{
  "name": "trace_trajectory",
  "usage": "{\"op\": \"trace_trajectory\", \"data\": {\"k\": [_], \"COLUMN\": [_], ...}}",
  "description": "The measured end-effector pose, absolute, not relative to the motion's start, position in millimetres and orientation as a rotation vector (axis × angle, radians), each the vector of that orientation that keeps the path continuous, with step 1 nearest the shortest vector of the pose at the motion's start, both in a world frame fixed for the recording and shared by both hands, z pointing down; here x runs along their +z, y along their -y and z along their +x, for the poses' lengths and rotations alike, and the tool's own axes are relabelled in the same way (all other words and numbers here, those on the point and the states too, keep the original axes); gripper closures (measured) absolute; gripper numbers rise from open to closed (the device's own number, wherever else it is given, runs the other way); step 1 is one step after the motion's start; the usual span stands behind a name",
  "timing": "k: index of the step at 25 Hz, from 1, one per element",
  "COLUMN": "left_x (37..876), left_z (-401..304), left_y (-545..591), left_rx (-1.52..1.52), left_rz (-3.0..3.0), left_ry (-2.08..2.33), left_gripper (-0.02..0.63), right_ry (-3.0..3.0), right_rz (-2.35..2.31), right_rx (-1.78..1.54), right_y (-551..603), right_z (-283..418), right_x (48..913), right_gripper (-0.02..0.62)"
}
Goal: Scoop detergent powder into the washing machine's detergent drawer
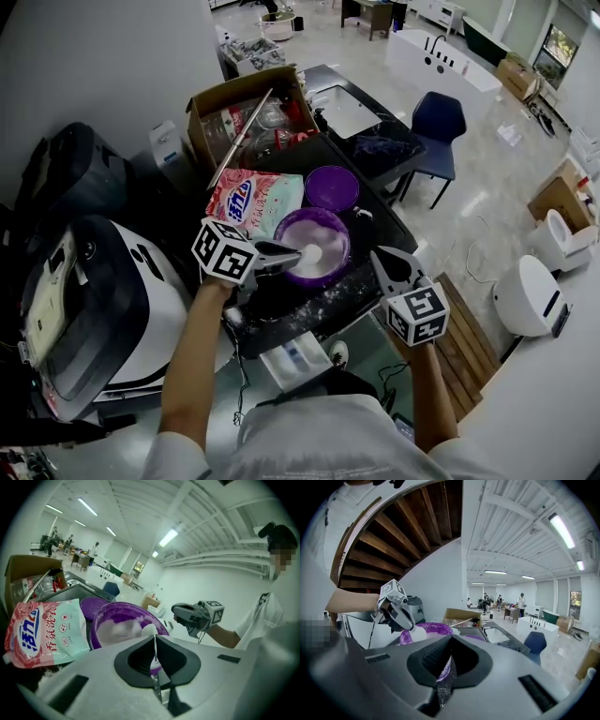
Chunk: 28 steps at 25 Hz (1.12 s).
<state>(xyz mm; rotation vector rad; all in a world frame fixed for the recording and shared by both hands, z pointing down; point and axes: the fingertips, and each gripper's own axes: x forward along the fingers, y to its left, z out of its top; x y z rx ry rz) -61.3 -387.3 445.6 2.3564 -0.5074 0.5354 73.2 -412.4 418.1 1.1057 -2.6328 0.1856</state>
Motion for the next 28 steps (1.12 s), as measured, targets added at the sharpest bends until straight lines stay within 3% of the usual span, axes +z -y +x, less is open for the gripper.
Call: {"op": "trace_trajectory", "data": {"k": [14,28], "left_x": [417,377], "left_z": [-87,-114], "left_y": [408,314], "left_rx": [-0.277,-0.470], "left_rz": [2.139,2.178], "left_ry": [0.801,0.768], "left_gripper": [0.591,0.591], "right_ry": [2.637,2.592], "right_rz": [1.196,1.342], "right_rx": [0.071,-0.009], "right_y": [394,283], "right_z": [74,71], "right_x": [403,399], "right_gripper": [0.589,0.589]}}
